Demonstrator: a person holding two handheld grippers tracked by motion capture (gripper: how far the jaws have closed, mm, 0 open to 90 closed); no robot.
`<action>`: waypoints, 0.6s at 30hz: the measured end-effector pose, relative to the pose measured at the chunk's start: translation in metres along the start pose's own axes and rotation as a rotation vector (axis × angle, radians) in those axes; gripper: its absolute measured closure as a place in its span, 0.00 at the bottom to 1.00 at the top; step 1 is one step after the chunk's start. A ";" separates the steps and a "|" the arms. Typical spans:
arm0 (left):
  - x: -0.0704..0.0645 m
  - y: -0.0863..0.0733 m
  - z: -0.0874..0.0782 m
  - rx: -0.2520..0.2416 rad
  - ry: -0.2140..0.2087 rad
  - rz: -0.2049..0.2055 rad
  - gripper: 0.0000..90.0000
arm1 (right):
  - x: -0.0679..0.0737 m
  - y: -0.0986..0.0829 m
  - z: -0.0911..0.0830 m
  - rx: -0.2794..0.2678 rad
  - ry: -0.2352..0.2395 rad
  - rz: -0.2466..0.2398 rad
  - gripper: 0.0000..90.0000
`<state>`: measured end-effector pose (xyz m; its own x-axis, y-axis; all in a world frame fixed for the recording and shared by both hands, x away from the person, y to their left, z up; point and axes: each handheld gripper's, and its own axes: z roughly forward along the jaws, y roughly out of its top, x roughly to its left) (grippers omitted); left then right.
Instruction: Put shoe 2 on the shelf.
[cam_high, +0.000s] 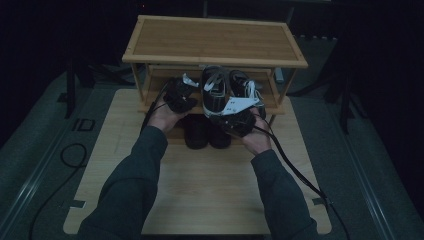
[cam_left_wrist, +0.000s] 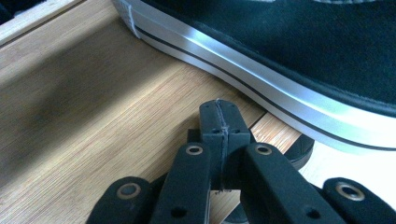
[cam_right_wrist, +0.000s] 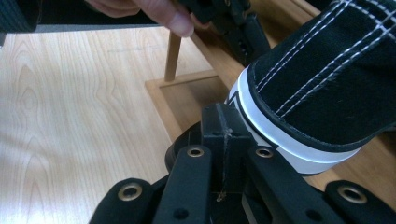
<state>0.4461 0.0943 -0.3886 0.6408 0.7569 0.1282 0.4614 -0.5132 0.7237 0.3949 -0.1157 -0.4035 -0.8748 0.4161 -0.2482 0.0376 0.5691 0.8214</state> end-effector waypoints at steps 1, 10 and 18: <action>0.000 0.000 0.000 0.000 0.000 0.000 1.00 | 0.000 0.001 0.000 -0.002 -0.003 0.001 1.00; 0.001 -0.001 0.000 -0.003 -0.004 0.000 1.00 | -0.003 0.002 0.010 0.028 -0.068 0.020 1.00; 0.002 -0.001 0.000 -0.007 -0.017 -0.009 1.00 | -0.003 0.001 0.004 0.042 -0.056 0.018 1.00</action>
<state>0.4467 0.0965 -0.3890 0.6471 0.7545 0.1097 0.4631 -0.5033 0.7295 0.3994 -0.1141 -0.4040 -0.8454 0.4649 -0.2631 0.0743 0.5900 0.8040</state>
